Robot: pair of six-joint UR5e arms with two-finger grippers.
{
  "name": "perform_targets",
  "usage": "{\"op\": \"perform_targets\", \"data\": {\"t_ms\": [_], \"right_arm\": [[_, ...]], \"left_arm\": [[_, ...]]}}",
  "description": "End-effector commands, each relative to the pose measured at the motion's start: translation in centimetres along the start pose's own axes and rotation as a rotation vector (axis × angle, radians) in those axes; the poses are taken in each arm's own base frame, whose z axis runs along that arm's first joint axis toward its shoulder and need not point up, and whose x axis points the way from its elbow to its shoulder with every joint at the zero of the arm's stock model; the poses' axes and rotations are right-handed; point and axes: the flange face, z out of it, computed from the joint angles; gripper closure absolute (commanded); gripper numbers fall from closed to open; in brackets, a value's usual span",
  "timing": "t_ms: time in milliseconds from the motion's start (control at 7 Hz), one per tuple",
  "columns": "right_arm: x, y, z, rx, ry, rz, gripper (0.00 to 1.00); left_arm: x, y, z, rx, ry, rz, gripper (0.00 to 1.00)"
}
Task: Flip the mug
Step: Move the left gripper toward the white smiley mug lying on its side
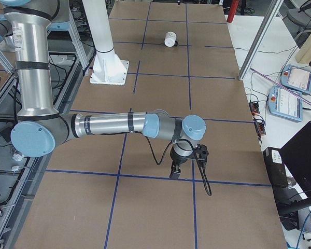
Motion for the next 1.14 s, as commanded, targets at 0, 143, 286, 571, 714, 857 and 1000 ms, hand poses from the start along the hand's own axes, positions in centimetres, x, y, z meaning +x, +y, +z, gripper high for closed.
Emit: {"op": "perform_targets", "data": {"t_ms": [0,143,286,571,714,857,1000], "right_arm": [[0.0,0.0,0.0,0.0,0.0,0.0,0.0],[0.0,0.0,0.0,0.0,0.0,0.0,0.0],[0.0,0.0,0.0,0.0,0.0,0.0,0.0],[0.0,0.0,0.0,0.0,0.0,0.0,0.0],[0.0,0.0,0.0,0.0,0.0,0.0,0.0],[0.0,0.0,0.0,0.0,0.0,0.0,0.0],[0.0,0.0,0.0,0.0,0.0,0.0,0.0]], "left_arm": [[5.5,3.3,3.8,0.101,0.097,-0.147,0.0],[6.4,6.8,4.9,0.131,0.149,-0.179,0.0],[7.4,7.5,6.5,0.18,0.123,-0.221,0.0],[10.4,8.8,10.5,0.227,0.062,-0.312,0.0],[12.3,8.3,11.3,0.222,0.092,-0.34,0.0],[16.2,7.3,12.4,0.204,0.16,-0.383,0.0],[18.9,7.4,12.3,0.22,0.272,-0.34,0.0]]}}
